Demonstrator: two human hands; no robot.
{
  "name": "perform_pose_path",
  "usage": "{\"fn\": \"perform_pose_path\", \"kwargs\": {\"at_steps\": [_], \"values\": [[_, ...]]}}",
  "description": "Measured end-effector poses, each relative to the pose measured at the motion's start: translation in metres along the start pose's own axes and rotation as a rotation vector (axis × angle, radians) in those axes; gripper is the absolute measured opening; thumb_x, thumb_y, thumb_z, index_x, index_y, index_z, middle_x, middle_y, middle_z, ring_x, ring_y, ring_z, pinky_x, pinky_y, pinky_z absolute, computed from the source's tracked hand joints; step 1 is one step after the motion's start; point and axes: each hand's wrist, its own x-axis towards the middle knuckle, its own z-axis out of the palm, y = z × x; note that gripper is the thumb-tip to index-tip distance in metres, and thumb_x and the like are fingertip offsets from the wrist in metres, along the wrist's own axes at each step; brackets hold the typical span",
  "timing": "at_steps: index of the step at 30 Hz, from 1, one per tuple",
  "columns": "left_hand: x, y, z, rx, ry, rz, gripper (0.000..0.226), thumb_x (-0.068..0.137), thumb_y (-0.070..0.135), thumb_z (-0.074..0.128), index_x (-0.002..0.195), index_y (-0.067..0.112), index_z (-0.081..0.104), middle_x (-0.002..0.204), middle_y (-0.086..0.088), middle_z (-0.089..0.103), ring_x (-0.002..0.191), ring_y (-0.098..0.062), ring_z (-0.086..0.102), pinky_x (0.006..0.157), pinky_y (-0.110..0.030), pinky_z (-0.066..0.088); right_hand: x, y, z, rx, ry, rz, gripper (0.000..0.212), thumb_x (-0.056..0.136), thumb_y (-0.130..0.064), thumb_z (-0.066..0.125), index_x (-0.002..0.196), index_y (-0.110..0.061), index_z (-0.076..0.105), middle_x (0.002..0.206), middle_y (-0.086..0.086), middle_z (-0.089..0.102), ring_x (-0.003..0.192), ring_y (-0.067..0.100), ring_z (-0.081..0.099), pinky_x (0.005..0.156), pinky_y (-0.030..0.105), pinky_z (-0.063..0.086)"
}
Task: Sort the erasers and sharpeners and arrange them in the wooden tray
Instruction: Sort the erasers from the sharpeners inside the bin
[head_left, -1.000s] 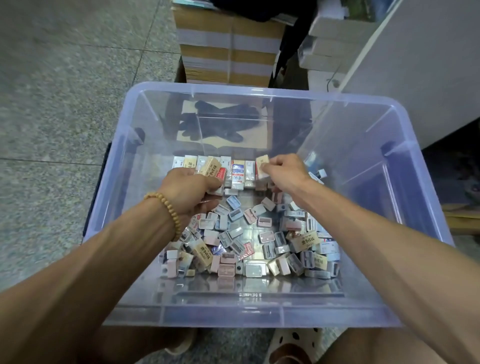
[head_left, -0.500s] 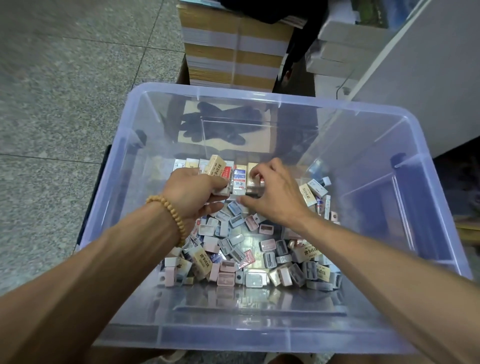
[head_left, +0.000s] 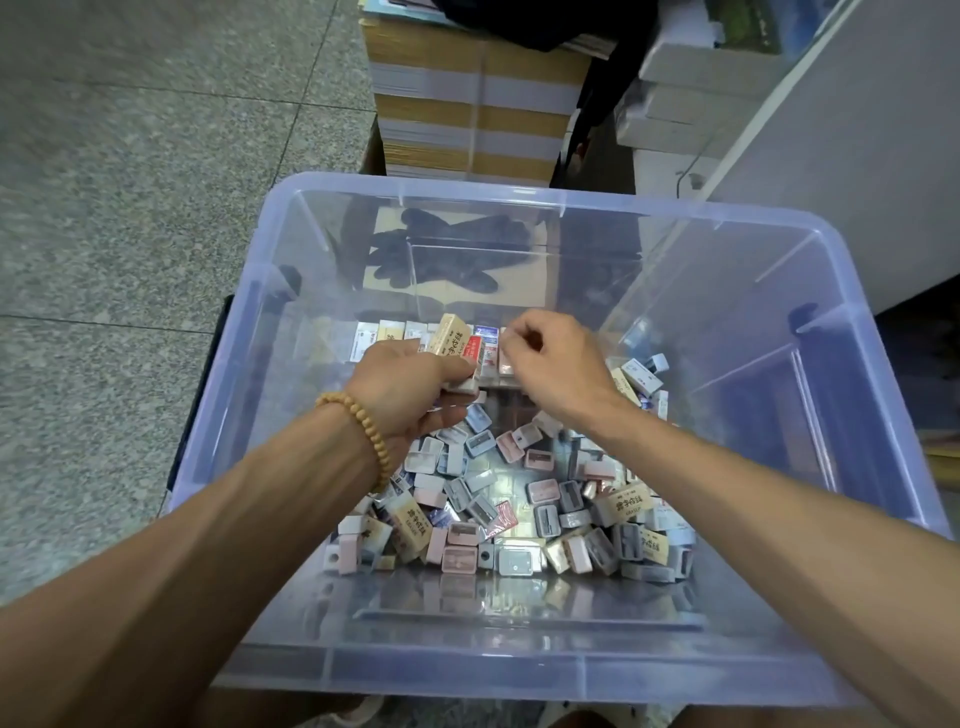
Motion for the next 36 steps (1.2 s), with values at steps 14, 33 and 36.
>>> {"fn": "perform_pose_path", "kwargs": {"at_steps": [14,33,36], "values": [[0.007,-0.005,0.015,0.149,-0.118,0.019,0.046,0.089,0.007,0.067,0.129,-0.003,0.047,0.102,-0.011,0.071,0.063,-0.015,0.070,0.050,-0.027,0.058,0.013,0.044,-0.027,0.464,-0.021,0.425,0.019,0.096,-0.014,0.066,0.078,-0.012,0.070,0.072,0.008,0.069,0.058,0.014,0.064,0.056,0.026,0.055],[0.008,-0.005,0.015,0.102,-0.114,0.015,0.009,0.094,0.010,0.060,0.100,0.005,0.056,0.090,-0.010,0.060,0.064,-0.014,0.062,0.045,-0.022,0.051,0.017,0.075,-0.021,-0.277,-0.202,0.159,0.031,0.094,-0.011,0.058,0.123,-0.015,0.069,0.126,0.006,0.068,0.104,0.023,0.064,0.096,0.034,0.051],[0.009,-0.005,0.016,0.108,-0.130,0.017,0.009,0.092,0.009,0.062,0.095,0.004,0.056,0.088,-0.010,0.061,0.062,-0.014,0.063,0.046,-0.022,0.051,0.007,0.078,-0.021,-0.315,-0.454,0.125,0.032,0.090,-0.009,0.064,0.121,-0.017,0.070,0.122,0.002,0.069,0.105,0.018,0.064,0.093,0.029,0.051]]}}
